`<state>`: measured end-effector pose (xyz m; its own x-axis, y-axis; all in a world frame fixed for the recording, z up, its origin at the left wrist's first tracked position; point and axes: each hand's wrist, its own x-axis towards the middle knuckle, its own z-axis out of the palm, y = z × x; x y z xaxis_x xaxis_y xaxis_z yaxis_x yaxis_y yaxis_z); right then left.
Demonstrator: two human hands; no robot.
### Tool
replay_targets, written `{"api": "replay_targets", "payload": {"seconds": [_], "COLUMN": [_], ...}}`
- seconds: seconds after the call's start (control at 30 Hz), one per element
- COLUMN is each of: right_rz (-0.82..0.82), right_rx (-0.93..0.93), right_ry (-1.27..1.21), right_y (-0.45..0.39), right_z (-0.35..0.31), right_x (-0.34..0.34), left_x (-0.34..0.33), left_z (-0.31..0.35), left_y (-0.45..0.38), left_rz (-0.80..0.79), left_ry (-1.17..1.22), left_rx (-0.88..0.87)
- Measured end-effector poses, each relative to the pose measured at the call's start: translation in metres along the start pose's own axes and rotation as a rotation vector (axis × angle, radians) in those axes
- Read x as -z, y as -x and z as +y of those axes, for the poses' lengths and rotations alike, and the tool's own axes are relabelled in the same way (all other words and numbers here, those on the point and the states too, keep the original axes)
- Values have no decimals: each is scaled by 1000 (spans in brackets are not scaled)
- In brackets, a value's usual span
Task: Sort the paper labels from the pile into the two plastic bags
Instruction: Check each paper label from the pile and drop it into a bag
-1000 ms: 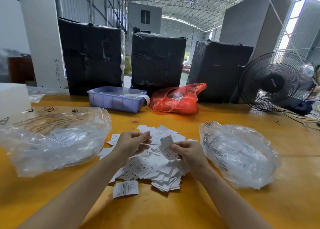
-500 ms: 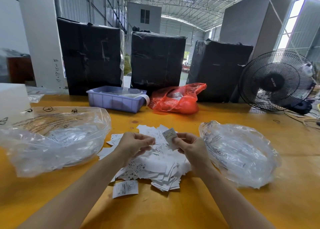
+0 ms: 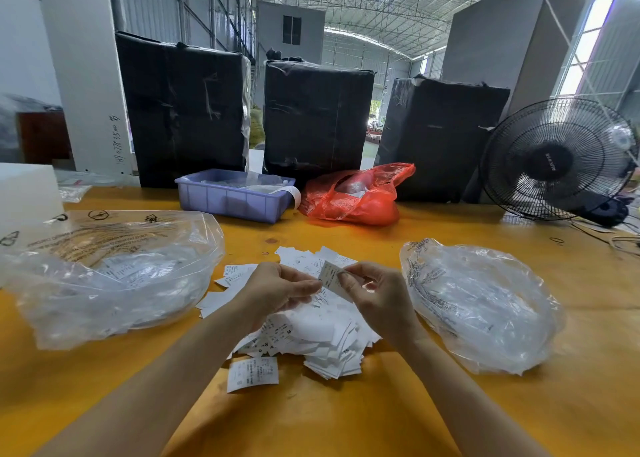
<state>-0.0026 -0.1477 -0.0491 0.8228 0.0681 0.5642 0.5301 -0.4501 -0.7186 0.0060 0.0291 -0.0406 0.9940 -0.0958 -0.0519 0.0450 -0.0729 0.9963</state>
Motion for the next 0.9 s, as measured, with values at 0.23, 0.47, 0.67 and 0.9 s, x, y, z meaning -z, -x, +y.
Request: {"api": "replay_targets", "payload": {"seconds": [0.23,0.47,0.67,0.9], "right_rz": [91,120,43,61], "right_rx": [61,113,142,192], "right_ry": [-16,19,59,83], "right_y": [-1,1,2,1], "right_z": [-3,-2,-1,0], "right_x": [1,1,2,1], "left_x": [1,0,1,1], "left_z": [1,0,0,0], "left_y": [1,1,0,0], "left_rz": [-5,-8,-18,-25], "left_ry": [-10,-11,-22,-38], "left_rx": [1,3,5,-13]}}
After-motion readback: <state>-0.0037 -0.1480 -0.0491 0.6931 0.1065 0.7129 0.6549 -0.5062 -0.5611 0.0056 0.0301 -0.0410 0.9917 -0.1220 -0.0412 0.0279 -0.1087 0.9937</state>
